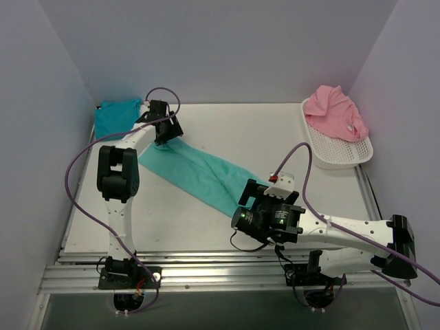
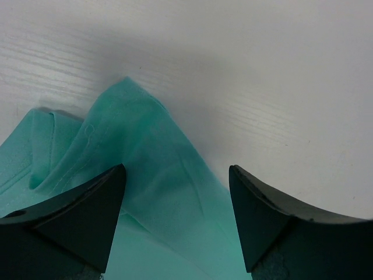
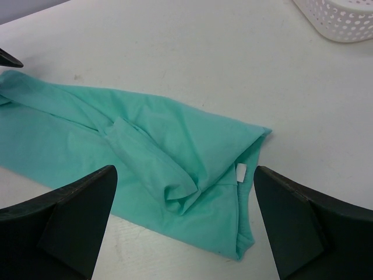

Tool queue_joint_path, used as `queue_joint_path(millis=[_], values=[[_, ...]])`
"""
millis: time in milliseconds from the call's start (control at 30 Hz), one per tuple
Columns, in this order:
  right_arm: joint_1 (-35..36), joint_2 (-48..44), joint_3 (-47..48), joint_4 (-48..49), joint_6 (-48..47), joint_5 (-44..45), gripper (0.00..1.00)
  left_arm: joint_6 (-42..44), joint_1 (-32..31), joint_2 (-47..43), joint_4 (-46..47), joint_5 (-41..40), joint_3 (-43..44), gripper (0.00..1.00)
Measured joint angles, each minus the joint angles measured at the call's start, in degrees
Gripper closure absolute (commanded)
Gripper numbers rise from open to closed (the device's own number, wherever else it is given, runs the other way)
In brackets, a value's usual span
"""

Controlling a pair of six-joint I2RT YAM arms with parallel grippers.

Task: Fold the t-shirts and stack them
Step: Fold the tshirt

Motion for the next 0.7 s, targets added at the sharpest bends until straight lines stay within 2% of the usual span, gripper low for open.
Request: queue_joint_path(millis=[167,367,400,433,533,700], values=[[-0.2,0.0,-0.1,0.0,0.0,0.1,0.00,0.0,0.0,0.0,-0.4,-0.3,-0.2,0.21],[-0.5,0.0,-0.4,0.1,-0.1,0.5,0.00,0.2,0.0,0.0,-1.3,-1.0,-0.2,0.29],[-0.5,0.0,-0.5,0.1,-0.1,0.5,0.00,0.3,0.0,0.0,-1.6,-1.1,-0.2,0.31],[-0.5,0.0,-0.5,0.1,-0.1,0.5,0.00,0.2,0.0,0.0,-1.7,-1.1,-0.2,0.39],[-0.5,0.0,-0.8,0.1,-0.1,0.5,0.00,0.3,0.0,0.0,-1.8,-1.2,-0.2,0.51],[-0.7,0.0,-1.2,0.2,-0.1,0.5,0.00,0.3,0.0,0.4,-1.8,-1.2,-0.2,0.53]])
